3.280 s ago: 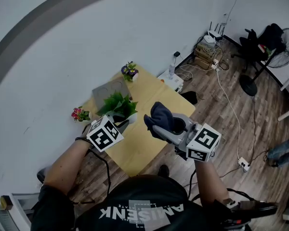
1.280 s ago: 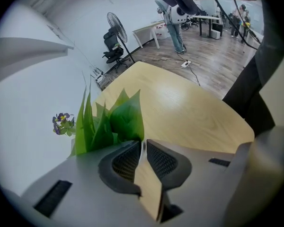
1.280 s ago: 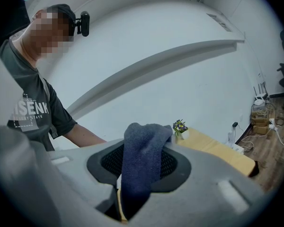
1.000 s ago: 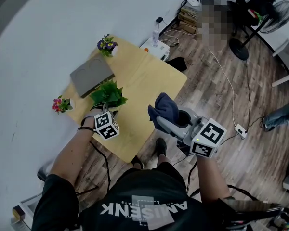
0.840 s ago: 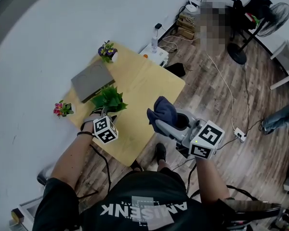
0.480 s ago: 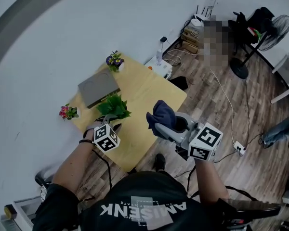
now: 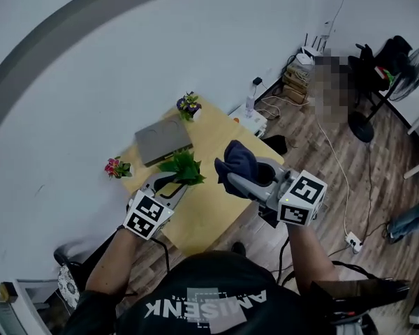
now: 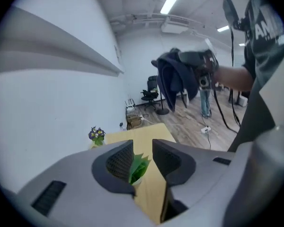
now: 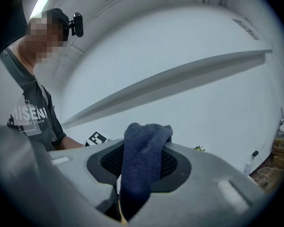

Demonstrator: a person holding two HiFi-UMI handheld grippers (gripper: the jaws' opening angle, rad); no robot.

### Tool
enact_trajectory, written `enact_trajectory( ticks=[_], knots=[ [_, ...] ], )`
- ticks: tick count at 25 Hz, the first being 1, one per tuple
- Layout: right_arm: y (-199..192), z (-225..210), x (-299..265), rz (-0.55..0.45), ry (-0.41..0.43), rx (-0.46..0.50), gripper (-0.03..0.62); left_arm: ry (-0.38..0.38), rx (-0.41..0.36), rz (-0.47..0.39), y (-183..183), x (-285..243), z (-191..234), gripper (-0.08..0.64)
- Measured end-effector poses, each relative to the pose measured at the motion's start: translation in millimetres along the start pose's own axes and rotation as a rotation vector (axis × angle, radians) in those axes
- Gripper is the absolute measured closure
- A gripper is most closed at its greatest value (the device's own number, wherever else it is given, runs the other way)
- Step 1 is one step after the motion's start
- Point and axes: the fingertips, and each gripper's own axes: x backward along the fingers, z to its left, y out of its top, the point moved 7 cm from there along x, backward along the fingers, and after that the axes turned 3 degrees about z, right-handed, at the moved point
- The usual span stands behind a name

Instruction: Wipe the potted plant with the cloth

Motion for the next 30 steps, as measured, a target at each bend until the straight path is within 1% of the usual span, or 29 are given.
enact_trajectory(
  ticks=[2, 6, 9, 12, 13, 15, 16, 20, 24, 27, 30],
  knots=[
    [7, 0, -9, 0.008, 0.03, 0.019, 0.465, 0.033, 0.074, -0.079, 14, 23, 3, 0.434],
    [18, 1, -31, 0.014, 0.09, 0.041, 0.465, 0.142, 0.13, -0.195, 29, 66, 10, 0.434],
    [23, 1, -46, 0.013, 0.129, 0.039, 0.465, 0.222, 0.2, -0.255, 31, 90, 18, 0.434],
    [26, 5, -57, 0.018, 0.168, 0.042, 0.465, 0.236, 0.299, -0.289, 32, 109, 21, 0.439],
    [28, 6, -60, 0.021, 0.178, 0.045, 0.465, 0.248, 0.336, -0.308, 33, 115, 23, 0.444],
    [30, 6, -63, 0.031, 0.194, 0.046, 0.465, 0.291, 0.398, -0.347, 34, 126, 26, 0.499],
    [30, 6, -64, 0.037, 0.198, 0.044, 0.465, 0.311, 0.415, -0.36, 33, 130, 26, 0.513],
    [33, 4, -69, 0.032, 0.176, 0.035, 0.465, 0.381, 0.447, -0.39, 28, 143, 29, 0.552],
    [29, 1, -81, 0.055, 0.113, 0.069, 0.465, 0.376, 0.538, -0.417, 20, 149, 42, 0.558],
    [29, 0, -92, 0.075, 0.061, 0.093, 0.466, 0.389, 0.537, -0.404, 16, 152, 52, 0.558],
    [29, 0, -97, 0.068, 0.05, 0.083, 0.466, 0.405, 0.517, -0.381, 15, 155, 59, 0.558]
  ],
)
